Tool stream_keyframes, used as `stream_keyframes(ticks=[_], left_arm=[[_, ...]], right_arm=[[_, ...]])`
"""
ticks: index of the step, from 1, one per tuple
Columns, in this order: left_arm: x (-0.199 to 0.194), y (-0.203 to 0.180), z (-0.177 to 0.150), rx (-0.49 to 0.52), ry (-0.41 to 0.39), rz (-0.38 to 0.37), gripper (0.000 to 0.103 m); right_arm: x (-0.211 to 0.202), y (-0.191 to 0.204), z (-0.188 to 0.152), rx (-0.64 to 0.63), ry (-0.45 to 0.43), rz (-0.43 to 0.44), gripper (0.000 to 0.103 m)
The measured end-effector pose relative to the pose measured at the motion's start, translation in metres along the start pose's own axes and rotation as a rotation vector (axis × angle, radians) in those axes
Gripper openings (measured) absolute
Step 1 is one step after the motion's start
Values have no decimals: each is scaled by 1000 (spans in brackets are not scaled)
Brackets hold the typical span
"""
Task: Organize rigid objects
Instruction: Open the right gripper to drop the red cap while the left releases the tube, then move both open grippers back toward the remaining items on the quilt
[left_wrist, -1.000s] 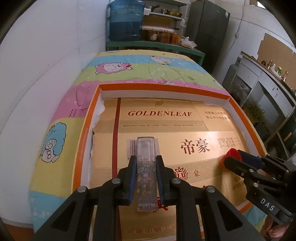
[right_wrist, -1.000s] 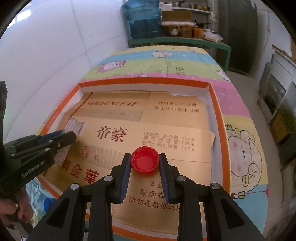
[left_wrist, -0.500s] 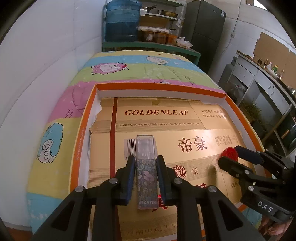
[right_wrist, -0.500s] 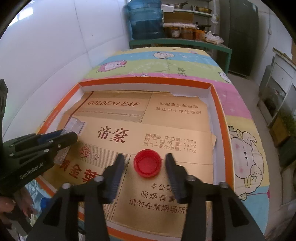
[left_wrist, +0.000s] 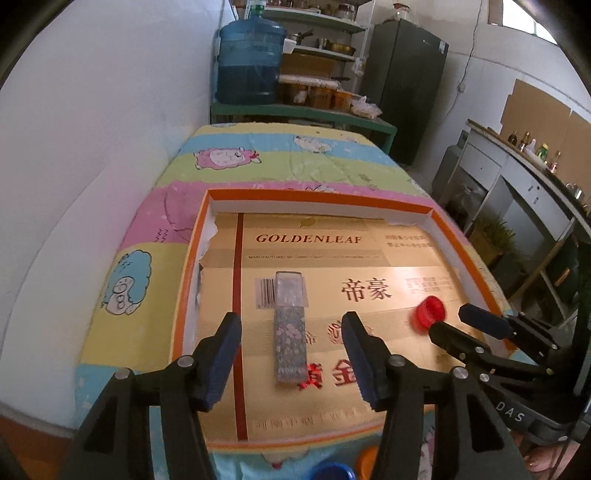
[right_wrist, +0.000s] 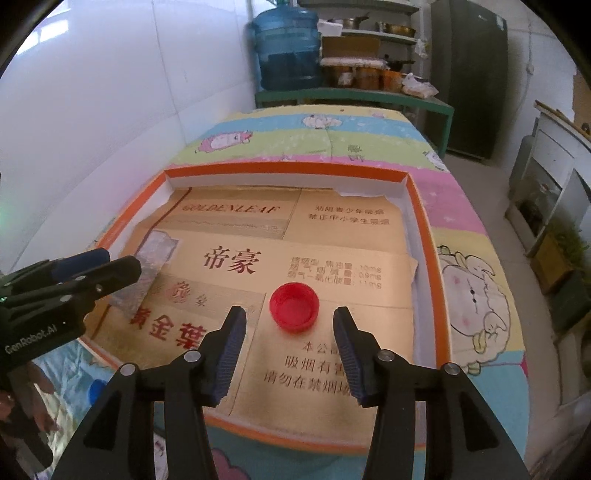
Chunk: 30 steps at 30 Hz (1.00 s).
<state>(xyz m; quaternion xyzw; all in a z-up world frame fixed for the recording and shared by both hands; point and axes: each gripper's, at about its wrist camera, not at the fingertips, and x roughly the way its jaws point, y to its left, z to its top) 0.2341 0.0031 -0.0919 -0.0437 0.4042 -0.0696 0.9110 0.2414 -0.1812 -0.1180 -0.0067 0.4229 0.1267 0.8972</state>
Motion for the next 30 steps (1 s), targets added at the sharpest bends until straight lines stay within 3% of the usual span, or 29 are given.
stream_keyframes(ticks=[8,30], left_arm=[[-44,-10,-11,25,-57,30,56],[-130,-14,-44,-5,-111,41,56]], right_arm=[[-40,13,-12,4,-54,-1,51],[-133,46,-59,16,-117,16,51]])
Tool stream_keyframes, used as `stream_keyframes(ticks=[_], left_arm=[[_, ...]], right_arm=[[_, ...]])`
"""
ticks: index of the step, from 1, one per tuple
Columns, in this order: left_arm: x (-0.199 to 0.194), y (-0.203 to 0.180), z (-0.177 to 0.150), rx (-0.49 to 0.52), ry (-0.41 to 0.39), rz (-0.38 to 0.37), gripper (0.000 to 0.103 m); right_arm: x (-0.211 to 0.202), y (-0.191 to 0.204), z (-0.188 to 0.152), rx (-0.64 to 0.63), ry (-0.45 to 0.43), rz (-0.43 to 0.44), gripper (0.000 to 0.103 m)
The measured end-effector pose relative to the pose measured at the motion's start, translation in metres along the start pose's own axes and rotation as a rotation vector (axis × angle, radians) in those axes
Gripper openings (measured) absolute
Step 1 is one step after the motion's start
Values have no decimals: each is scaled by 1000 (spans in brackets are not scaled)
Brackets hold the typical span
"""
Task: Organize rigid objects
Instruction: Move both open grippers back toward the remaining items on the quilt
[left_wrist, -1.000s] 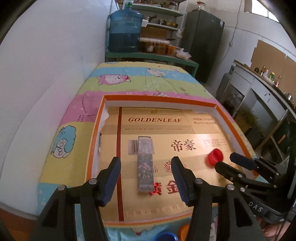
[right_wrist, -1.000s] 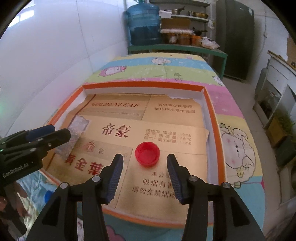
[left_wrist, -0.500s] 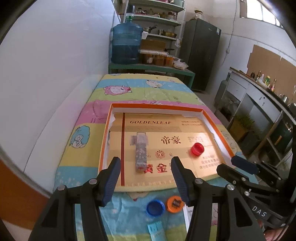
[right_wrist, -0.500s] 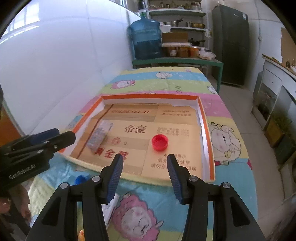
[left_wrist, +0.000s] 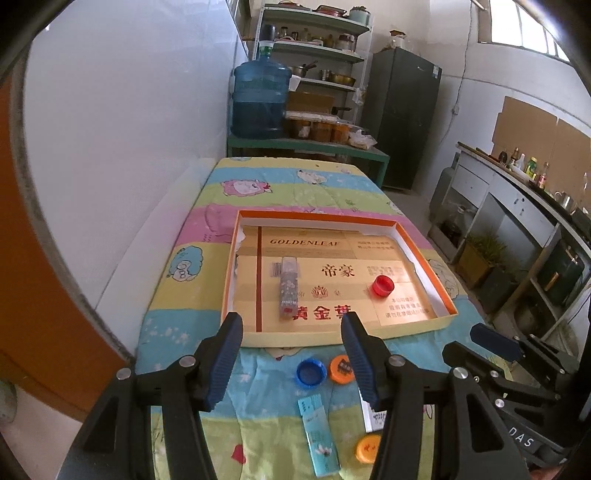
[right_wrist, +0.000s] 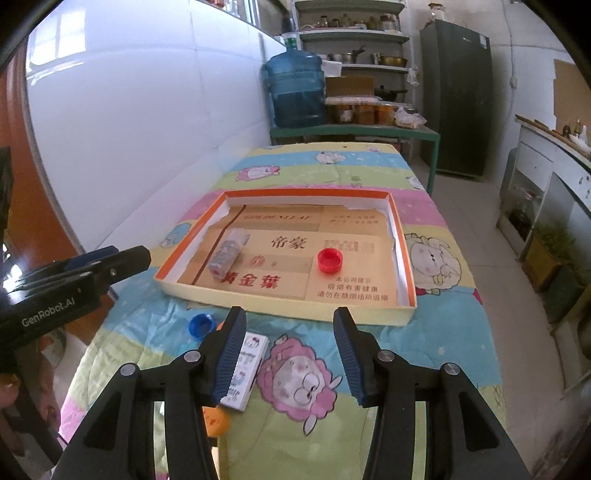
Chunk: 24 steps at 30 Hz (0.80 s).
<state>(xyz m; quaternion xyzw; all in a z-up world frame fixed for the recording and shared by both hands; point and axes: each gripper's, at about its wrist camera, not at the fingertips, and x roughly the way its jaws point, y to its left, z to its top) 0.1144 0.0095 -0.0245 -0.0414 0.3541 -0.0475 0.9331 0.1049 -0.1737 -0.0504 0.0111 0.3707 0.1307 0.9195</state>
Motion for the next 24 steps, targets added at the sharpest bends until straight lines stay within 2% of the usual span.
stream_keyframes(ticks=[16,24], left_arm=[[-39,7,-35,-26,-5,-35,56],[-46,12,-57,-43,5,-38,56]], right_arm=[[-36,19,-30,-11,-1,6,51],[-42,28,-56,-22,35,16,51]])
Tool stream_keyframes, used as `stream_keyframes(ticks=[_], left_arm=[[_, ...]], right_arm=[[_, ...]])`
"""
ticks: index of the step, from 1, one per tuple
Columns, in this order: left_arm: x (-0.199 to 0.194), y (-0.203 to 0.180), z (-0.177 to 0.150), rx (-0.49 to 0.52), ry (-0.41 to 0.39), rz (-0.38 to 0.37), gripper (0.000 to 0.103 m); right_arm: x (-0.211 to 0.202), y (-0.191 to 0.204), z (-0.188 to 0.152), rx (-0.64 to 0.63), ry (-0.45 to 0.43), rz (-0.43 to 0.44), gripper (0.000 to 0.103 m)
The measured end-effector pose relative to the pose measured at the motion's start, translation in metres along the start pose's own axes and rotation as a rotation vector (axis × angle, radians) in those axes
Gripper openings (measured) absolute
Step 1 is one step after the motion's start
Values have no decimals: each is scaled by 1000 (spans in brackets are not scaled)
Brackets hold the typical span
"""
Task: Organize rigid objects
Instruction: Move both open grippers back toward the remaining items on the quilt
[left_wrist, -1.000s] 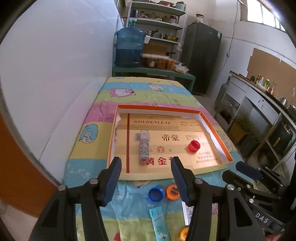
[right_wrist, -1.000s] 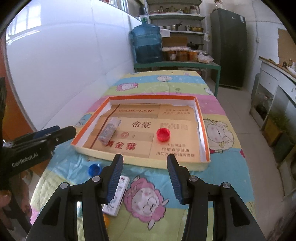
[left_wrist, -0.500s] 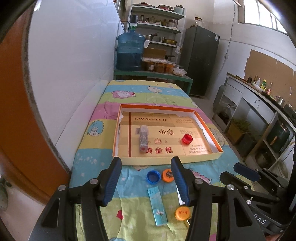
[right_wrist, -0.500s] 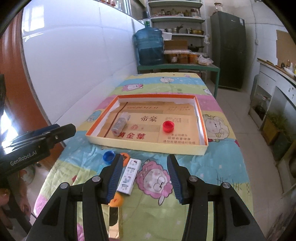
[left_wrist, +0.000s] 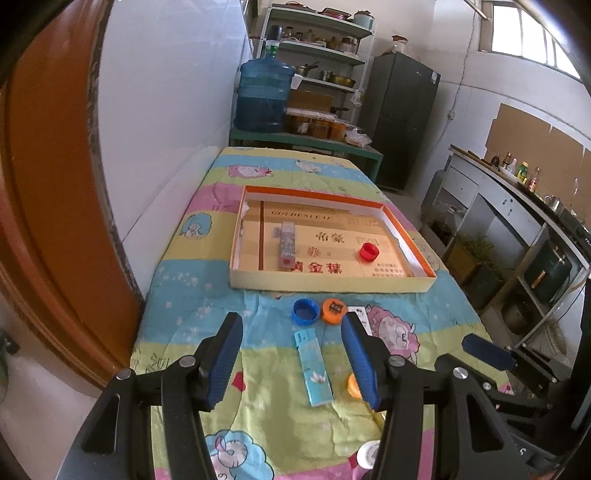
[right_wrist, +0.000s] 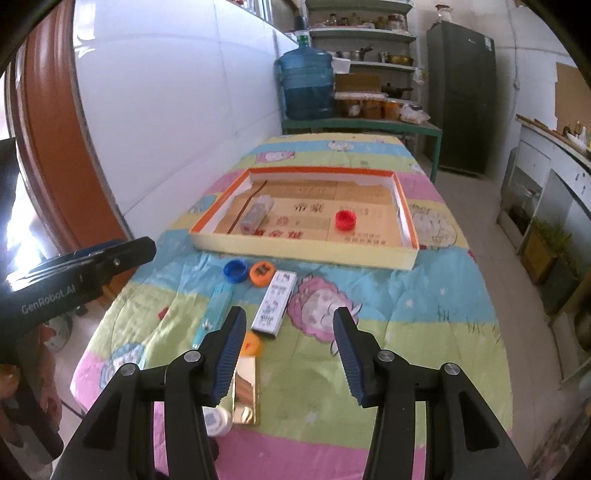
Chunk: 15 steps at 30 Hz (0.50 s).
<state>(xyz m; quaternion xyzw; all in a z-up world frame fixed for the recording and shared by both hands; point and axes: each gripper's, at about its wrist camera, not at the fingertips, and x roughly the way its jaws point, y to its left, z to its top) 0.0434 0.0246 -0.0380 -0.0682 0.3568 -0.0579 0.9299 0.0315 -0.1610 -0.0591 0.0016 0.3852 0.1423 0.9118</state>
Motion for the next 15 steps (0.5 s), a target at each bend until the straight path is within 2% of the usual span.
stream_keyframes(ticks=[6,15], left_arm=[[-2,3,-16,0,-3,5,56],[7,7,-33,-3,46,3,56]], right_arm=[[11,12,-21,-26,43,13,51],[35,26,-39,-59,107,21,51]])
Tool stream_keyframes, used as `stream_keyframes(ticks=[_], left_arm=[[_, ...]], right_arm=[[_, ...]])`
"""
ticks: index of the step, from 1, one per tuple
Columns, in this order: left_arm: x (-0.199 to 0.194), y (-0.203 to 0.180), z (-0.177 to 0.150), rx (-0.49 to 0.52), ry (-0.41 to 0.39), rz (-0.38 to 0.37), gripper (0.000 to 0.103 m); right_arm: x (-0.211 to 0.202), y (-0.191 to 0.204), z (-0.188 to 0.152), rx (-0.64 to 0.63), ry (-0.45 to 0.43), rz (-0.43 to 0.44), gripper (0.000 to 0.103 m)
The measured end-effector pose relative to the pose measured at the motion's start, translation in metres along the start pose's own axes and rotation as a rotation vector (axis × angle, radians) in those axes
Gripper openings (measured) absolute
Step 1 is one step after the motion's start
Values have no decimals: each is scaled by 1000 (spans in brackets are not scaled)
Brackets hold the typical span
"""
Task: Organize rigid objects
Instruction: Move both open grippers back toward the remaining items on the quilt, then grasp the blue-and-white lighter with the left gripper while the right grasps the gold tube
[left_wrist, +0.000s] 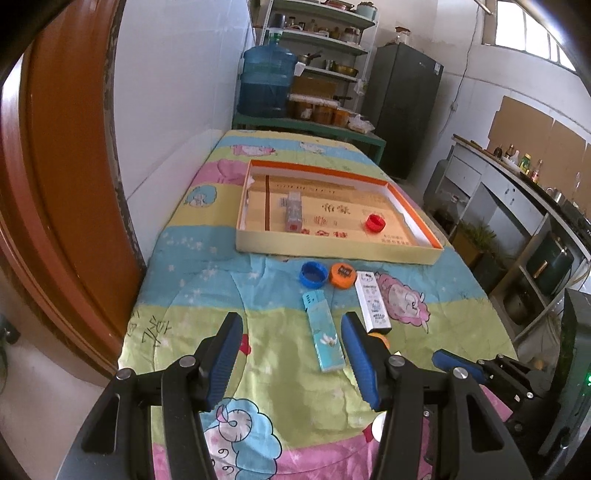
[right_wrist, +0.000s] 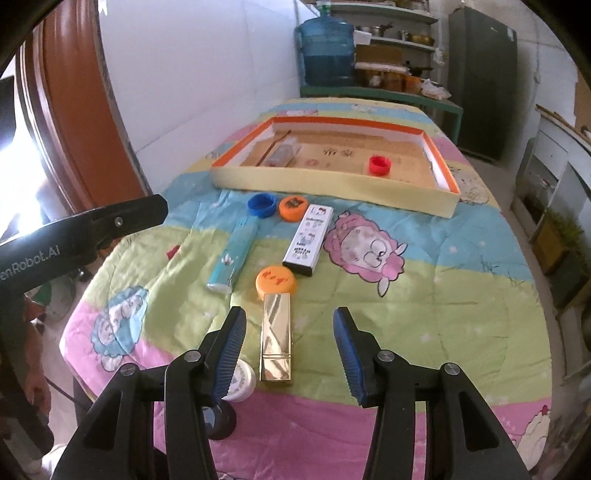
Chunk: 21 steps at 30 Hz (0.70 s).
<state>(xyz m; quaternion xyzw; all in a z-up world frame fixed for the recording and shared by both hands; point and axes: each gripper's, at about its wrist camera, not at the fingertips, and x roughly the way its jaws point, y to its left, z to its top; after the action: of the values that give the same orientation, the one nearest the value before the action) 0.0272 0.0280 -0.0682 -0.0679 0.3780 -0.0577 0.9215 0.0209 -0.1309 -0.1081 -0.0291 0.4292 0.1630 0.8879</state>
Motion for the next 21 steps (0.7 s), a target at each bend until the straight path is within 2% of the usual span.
stream_keyframes(ticks=[7,9,11,13,19,21], left_arm=[[11,0,-5,1,29,-9,56],[14,-1,-6,2,37,-11,56],[19,-1,-6,1,46,-14,56],[26,-3,-5,2,58,-17,56],[49,-14,-5,11,95,-18,55],[62,-18,-6,12,128,-17,44]], right_arm=[[13,2,-3,-9,27,-1,50],[17,2,-2,-11,34,3,43],[21,1,-3,-12,49,11,27],[25,1,-4,-12,67,19,20],[25,1,-4,-17,62,20,18],[25,0,-5,-18,61,21,18]])
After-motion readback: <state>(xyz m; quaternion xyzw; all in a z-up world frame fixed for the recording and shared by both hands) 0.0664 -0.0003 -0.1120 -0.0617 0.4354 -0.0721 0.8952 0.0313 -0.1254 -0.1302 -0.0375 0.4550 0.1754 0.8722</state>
